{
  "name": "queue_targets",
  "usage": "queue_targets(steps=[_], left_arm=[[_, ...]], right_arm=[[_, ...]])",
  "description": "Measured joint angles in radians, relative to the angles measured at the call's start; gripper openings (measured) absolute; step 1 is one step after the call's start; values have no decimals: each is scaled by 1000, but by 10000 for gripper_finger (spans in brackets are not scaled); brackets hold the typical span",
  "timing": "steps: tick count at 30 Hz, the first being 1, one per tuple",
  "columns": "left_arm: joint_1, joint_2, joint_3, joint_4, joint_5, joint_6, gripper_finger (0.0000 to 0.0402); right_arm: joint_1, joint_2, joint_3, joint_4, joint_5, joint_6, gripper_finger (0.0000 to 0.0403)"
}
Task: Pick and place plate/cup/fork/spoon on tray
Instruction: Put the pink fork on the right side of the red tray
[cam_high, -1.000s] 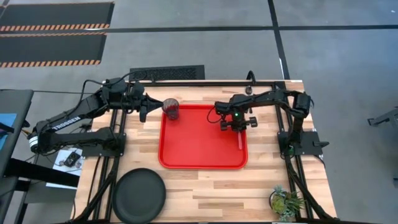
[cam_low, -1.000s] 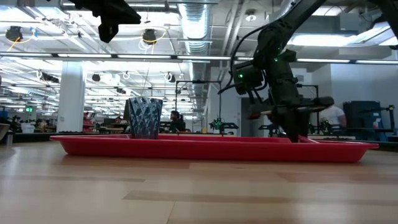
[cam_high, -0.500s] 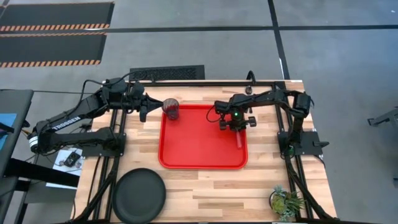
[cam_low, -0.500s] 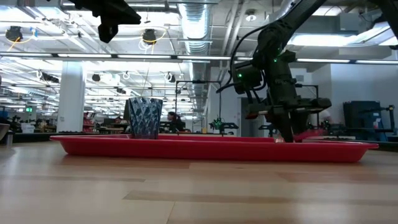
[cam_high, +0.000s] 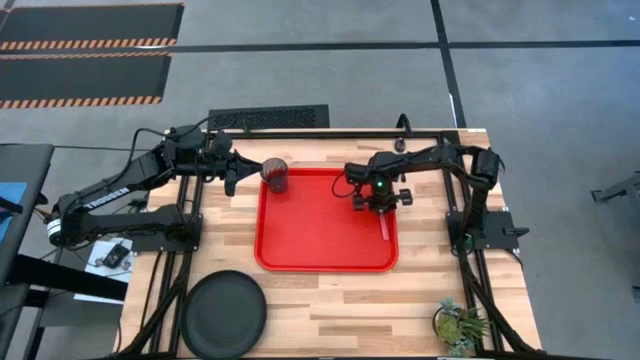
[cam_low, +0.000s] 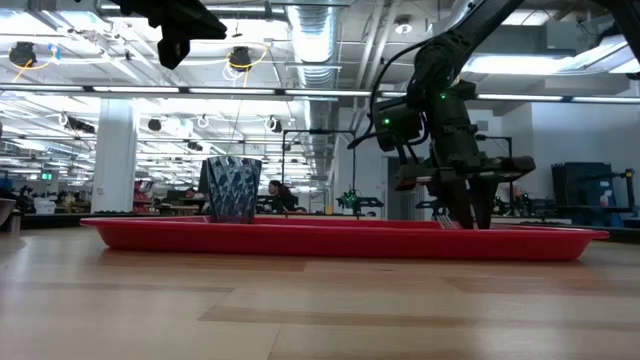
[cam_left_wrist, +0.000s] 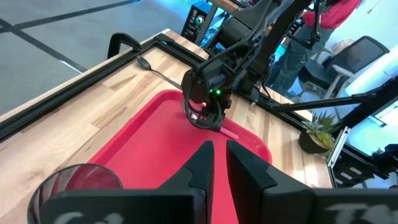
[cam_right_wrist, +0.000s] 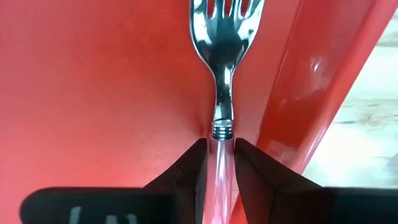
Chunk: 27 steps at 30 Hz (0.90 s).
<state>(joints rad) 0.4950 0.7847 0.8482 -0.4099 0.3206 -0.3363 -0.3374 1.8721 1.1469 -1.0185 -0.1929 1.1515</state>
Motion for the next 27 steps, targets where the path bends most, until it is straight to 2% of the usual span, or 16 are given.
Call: queue_targets(steps=[27], left_arm=[[0,0,0,-4,7,0,27]], right_arm=[[43,0,0,-43,-39,101,70]])
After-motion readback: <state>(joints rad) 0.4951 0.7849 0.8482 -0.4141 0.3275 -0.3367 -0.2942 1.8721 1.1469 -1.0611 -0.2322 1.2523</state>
